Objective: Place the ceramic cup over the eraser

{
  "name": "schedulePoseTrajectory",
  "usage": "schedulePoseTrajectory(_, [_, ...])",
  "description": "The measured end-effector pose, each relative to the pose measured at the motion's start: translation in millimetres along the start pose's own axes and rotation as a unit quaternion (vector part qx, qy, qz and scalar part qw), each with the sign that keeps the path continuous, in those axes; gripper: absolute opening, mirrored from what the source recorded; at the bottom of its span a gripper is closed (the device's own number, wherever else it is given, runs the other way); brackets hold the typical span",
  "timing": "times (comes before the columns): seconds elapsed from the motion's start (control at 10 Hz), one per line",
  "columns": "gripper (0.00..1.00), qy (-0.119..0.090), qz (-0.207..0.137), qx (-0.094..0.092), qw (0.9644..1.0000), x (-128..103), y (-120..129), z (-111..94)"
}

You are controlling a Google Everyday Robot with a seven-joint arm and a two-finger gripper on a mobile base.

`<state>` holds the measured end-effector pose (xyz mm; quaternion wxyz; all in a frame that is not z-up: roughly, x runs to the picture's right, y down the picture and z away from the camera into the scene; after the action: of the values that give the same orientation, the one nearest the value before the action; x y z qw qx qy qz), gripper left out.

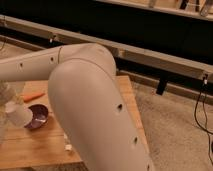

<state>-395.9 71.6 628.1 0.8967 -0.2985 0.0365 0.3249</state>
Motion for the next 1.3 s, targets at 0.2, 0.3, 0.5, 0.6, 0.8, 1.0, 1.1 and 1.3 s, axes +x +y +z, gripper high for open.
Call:
schedulePoseTrajectory(0.2, [0.0,-0.003,0.019,0.003,0.9998,5,-17,-3])
schedulePoseTrajectory(0.3, [0.0,-0.003,0.034,0.0,0.9994,7,-30,-2])
schedulePoseTrajectory(0.5, [0.0,-0.005,0.056,-0.006,0.9984,6,-56,0])
schedulePoseTrajectory(0.6, [0.0,-0.004,0.063,-0.005,0.998,5,-68,0])
schedulePoseTrajectory(0.8, [0.0,0.0,0.076,0.006,0.9971,0,-98,-2])
schedulePoseTrajectory(1.0, [0.0,0.005,0.083,0.015,0.9964,-6,-115,-5])
schedulePoseTrajectory(1.1, [0.0,0.007,0.087,0.016,0.9961,-8,-120,-5])
schedulePoseTrajectory(1.3, [0.0,0.006,0.102,0.018,0.9946,-9,-141,-6])
